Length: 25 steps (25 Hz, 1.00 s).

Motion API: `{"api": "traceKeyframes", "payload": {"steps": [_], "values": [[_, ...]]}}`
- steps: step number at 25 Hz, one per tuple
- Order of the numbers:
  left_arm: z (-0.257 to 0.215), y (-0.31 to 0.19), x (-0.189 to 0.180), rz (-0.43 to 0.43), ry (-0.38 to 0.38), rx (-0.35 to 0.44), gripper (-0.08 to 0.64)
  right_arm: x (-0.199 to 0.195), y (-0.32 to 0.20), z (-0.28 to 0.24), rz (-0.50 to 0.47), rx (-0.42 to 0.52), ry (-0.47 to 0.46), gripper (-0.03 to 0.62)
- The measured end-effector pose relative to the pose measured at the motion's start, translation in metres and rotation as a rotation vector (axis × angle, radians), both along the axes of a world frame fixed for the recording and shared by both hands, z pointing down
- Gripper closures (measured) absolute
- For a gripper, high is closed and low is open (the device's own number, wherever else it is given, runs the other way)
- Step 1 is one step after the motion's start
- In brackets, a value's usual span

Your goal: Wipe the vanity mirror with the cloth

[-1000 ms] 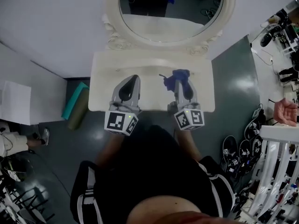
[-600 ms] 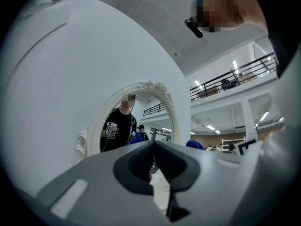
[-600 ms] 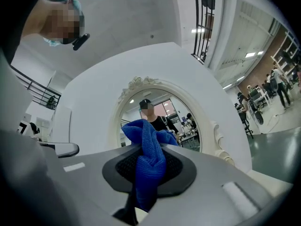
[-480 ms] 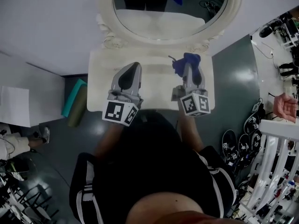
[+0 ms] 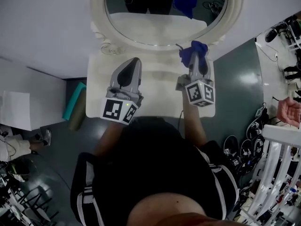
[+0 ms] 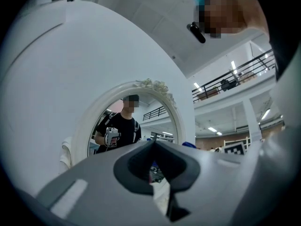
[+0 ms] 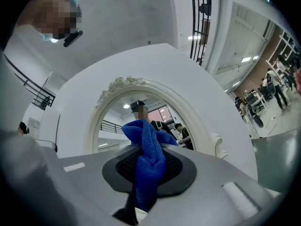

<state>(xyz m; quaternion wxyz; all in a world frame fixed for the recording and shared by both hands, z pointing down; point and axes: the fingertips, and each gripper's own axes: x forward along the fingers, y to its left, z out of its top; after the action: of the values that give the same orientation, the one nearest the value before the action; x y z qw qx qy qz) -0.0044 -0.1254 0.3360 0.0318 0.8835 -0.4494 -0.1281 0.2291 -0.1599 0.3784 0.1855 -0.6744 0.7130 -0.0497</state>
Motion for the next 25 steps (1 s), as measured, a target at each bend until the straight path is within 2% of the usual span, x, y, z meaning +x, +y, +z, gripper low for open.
{"api": "traceKeyframes", "payload": {"steps": [6,17,25], "values": [[-0.002,-0.021,-0.002,-0.025,0.001,0.005,0.549,0.022,-0.039,-0.001,0.040,0.010,-0.037,0.540],[-0.001,-0.051,0.000,-0.045,0.005,-0.001,0.549,0.044,-0.089,0.009,0.066,-0.024,-0.094,0.540],[0.000,-0.072,0.015,-0.019,0.005,-0.016,0.549,0.078,-0.112,0.011,0.121,-0.022,-0.160,0.540]]}}
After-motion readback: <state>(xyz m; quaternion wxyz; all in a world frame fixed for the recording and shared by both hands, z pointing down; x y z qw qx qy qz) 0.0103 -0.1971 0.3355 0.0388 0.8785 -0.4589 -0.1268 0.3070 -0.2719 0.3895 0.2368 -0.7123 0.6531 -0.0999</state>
